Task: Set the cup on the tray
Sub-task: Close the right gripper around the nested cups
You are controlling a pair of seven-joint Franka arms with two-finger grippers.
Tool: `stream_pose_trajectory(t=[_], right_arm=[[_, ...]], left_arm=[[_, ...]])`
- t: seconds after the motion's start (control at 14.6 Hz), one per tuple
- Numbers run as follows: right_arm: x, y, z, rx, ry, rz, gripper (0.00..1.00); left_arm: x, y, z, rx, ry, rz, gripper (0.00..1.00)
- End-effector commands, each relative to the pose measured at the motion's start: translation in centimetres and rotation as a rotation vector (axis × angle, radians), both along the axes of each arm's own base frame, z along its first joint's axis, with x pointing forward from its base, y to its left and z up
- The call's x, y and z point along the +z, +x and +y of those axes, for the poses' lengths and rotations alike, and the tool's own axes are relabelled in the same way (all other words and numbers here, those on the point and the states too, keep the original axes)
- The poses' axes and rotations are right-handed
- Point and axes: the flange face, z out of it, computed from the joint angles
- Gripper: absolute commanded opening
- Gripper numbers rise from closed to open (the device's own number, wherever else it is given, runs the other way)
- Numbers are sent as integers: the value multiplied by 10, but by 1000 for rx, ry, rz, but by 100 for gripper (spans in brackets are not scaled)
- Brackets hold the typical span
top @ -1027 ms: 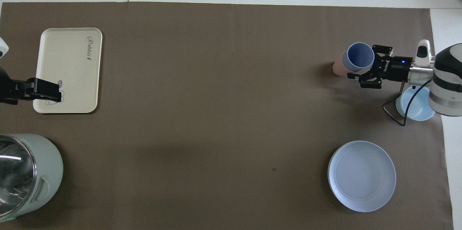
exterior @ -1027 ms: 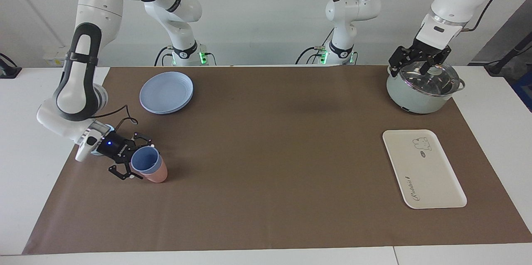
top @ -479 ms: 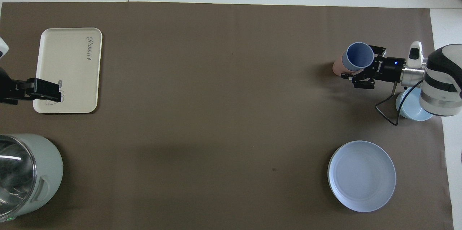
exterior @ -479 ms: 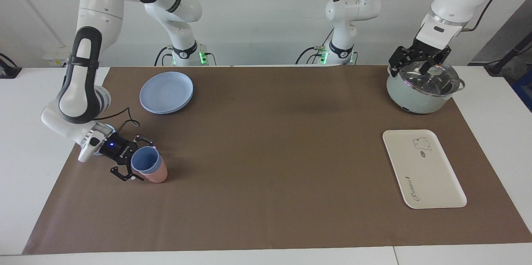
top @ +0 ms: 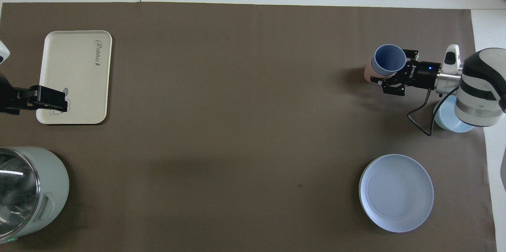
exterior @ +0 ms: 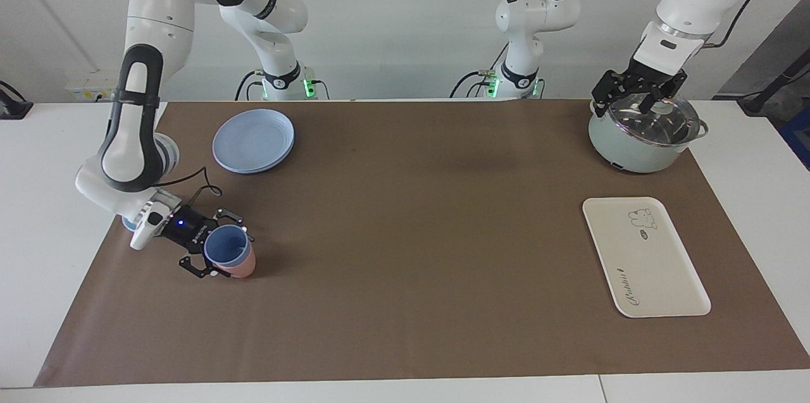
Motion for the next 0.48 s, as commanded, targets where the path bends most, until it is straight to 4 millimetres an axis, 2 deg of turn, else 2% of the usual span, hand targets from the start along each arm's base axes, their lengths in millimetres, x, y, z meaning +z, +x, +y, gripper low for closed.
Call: stream_pose_trajectory(t=[0.0, 0.21, 0.41], right_arm=[[-3, -3, -5, -18, 5, -28, 0], [4, -2, -4, -9, 15, -37, 0], [35, 2, 1, -29, 2, -41, 0]], left_arm=[[4, -6, 3, 9, 17, -3, 100], [4, -6, -3, -16, 17, -10, 100], [5, -5, -4, -1, 15, -15, 100]])
